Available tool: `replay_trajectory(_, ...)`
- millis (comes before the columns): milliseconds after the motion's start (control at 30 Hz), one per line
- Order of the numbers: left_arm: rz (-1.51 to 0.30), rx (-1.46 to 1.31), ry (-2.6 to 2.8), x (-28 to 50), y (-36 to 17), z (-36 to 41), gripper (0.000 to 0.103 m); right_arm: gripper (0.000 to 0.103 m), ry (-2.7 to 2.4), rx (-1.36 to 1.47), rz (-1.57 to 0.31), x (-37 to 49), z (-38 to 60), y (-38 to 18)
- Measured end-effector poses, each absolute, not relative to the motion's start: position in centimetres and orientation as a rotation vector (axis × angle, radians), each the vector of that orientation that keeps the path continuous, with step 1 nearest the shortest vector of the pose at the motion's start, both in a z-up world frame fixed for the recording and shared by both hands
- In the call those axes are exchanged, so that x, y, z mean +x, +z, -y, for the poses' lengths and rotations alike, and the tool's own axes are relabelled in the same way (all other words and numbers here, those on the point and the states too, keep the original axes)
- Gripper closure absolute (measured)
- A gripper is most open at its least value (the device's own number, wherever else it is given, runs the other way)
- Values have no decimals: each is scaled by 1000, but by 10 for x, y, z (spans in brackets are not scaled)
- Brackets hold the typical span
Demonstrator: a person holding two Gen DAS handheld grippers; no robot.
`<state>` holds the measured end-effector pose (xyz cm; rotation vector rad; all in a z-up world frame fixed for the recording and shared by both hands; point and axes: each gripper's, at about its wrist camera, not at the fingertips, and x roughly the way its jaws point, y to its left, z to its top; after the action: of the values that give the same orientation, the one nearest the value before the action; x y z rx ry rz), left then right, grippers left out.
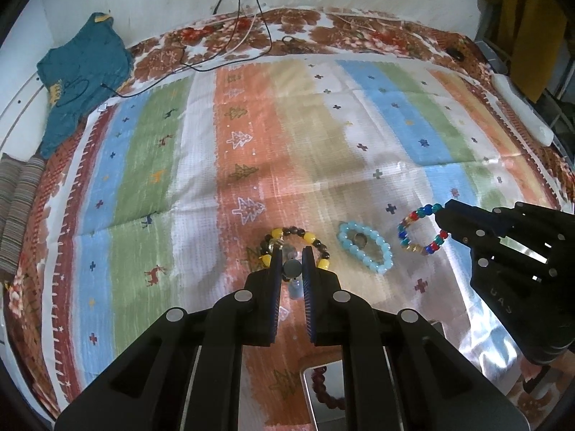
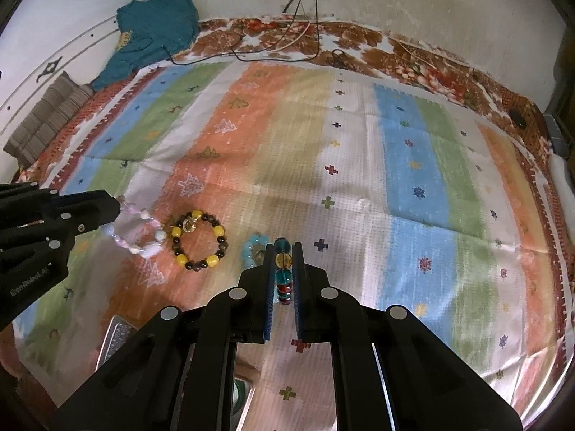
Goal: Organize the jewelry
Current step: 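Lift the white-and-yellow bracelet with the left tool while the right tool lifts the multicolour bracelet, then open the left tool over the silver tin while the right tool drops the multicolour bracelet in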
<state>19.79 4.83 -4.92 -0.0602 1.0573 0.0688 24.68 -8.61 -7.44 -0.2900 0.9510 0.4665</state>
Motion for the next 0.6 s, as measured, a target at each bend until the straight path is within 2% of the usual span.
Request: replay_trajectory(600,-1032,-41,59,173,-41,-36,92,93,490,-270,-875,214,96,-52)
